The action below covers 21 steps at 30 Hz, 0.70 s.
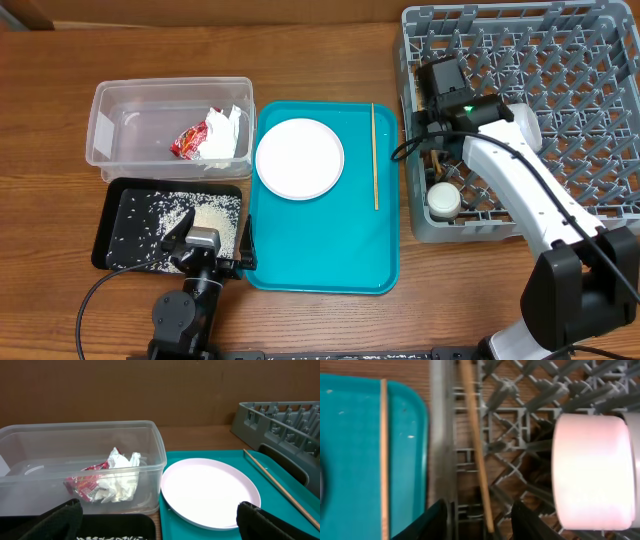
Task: Sort waste into correct bins and load items into the dishwasher
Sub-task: 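Carry the chopstick to the dish rack and release it, then grasp the second wooden chopstick on the tray with the right gripper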
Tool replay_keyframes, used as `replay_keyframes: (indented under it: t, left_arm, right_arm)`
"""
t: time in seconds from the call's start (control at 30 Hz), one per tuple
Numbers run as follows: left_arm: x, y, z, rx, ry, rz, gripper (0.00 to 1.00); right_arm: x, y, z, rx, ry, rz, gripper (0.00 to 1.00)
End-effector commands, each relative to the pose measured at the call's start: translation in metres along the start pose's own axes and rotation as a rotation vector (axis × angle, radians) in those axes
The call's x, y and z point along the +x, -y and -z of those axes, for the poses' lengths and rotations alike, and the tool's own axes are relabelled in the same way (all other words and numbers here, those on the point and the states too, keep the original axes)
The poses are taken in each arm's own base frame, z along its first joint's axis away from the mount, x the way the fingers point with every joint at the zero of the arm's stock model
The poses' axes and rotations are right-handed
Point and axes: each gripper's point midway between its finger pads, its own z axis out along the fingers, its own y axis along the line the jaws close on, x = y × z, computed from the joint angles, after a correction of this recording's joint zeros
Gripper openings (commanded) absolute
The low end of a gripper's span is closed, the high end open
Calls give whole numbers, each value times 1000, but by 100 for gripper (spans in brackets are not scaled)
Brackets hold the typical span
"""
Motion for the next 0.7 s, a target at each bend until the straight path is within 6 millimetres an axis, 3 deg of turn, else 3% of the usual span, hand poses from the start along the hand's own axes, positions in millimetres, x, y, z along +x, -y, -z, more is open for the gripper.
replay_keyframes:
  t: [0.0,0.13,0.27,0.33,0.43,0.67]
  left_arm:
    - [0,-3,0,-16,7,-18,100]
    - [0,-3,0,-16,7,-18,100]
    - [0,-3,0,-16,7,-18,100]
    - [0,-3,0,-16,7,-18,100]
    - [0,-3,0,-16,7,-18,100]
    - [0,-3,0,-16,7,-18,100]
  right_arm:
    - [-17,-43,47,-159,100,29,44]
    - [-2,-81,48,-222,70,17,45]
    - [16,-106,20,-226,28,22,45]
    - [21,-108,2,-202,10,30,45]
    - [38,-108,-49,-122,-58,49,43]
    - [67,-105,-96,-41,-152,82,38]
